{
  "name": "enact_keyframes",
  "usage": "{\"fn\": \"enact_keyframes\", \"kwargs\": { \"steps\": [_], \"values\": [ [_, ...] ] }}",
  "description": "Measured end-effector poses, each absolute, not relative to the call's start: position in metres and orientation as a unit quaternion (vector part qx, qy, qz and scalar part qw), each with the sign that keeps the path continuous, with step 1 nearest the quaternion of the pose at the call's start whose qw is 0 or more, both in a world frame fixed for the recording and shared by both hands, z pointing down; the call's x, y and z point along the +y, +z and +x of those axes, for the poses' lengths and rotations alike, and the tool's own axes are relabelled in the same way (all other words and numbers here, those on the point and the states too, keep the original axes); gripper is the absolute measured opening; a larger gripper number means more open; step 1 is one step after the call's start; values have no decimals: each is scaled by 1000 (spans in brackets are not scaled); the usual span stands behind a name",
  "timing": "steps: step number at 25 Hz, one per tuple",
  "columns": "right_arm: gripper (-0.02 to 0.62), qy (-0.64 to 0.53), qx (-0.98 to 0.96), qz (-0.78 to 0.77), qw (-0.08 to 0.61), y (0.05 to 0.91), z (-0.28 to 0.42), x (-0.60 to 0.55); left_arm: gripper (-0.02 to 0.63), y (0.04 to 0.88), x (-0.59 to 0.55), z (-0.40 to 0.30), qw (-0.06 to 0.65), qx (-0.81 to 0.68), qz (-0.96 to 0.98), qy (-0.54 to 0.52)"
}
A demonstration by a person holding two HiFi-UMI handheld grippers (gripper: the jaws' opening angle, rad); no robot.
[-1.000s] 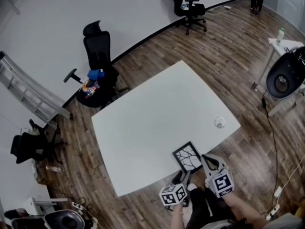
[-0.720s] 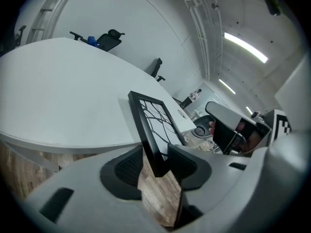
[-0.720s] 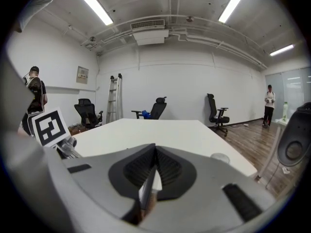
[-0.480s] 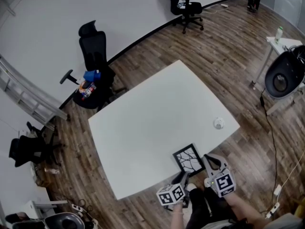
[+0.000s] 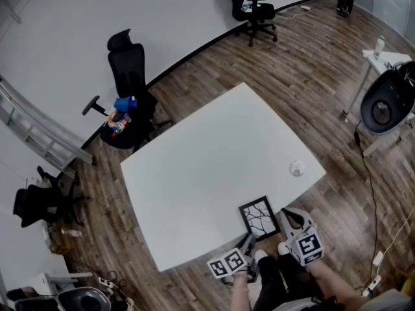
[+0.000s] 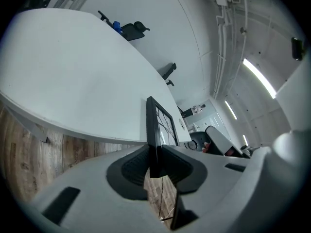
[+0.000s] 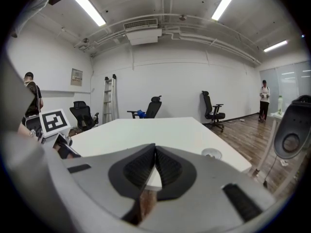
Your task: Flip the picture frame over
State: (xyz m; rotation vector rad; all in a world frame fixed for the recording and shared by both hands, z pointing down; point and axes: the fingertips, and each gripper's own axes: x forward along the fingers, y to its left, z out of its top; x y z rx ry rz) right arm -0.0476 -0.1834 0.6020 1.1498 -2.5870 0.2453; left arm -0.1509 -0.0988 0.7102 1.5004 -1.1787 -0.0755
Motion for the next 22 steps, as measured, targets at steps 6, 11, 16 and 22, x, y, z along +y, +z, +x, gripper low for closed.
{"fn": "enact_keyframes", "kwargs": {
  "steps": [6, 11, 16, 22],
  "values": [
    [8, 122, -897, 400, 147, 609, -36, -182, 81, 705, -99, -147, 608, -489, 618, -100],
    [12, 134, -895, 402, 142, 609, -30, -183, 81, 683, -113, -143, 619, -451, 608, -211],
    [51, 142, -900, 385, 145, 602, -32, -178, 81, 671, -122, -129, 636, -378, 568, -360],
    [112, 195, -896, 367, 154, 609, -39, -161, 81, 679, -114, -139, 645, -373, 531, -404]
  ]
}}
